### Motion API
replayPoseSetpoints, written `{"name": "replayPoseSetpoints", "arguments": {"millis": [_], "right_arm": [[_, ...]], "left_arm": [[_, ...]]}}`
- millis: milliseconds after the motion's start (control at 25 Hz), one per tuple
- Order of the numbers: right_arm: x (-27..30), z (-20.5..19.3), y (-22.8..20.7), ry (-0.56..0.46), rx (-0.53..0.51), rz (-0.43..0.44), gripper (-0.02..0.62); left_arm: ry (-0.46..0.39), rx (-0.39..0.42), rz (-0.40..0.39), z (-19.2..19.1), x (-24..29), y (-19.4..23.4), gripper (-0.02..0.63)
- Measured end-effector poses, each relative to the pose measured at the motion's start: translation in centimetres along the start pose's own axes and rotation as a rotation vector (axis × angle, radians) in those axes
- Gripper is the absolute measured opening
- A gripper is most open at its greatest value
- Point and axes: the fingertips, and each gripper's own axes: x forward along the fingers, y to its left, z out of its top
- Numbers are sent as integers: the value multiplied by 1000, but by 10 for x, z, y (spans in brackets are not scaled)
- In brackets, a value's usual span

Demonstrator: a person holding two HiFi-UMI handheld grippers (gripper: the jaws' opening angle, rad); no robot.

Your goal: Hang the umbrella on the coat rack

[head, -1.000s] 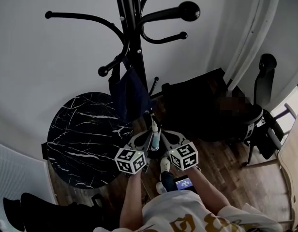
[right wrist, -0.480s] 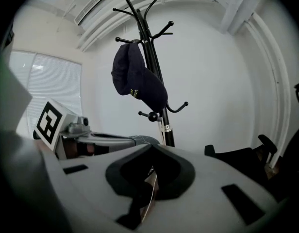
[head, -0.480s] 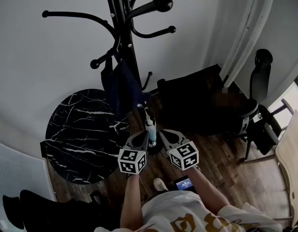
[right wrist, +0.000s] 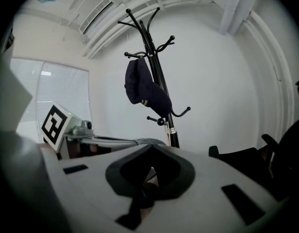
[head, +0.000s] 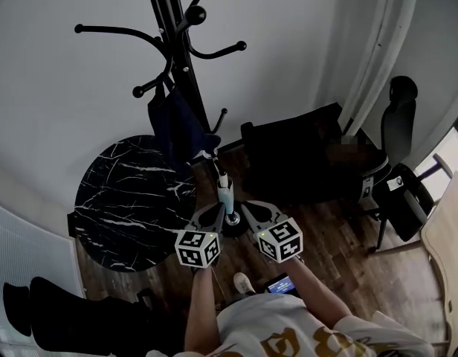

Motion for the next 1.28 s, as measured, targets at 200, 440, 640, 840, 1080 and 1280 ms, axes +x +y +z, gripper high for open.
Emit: {"name": "replayPoseSetpoints", "arguments": {"millis": [200,440,640,840,1080,1280], "right_arm": [[-19,4,4,-29,-2,-10,12],[-44,6,11,-57,-12,11,12],[-60,2,14,-53,-34,18,12],[-68,-4,13,-42,-29,12,11],[-73,-5,12,-38,-39,5,11],[-75,-6,10,-39,-27,6,11]], "left_arm": [[-57,-4,22,9,-18,-18,21],[-76,3,65,8,-33,-35,21],[-103,-18,90,5,-42,-44,20],[-145,-40,90,5,-50,-50,20],[-154,-54,83,7,-51,-55,20],[-214,-77,92,16,-59,-53,20]]}}
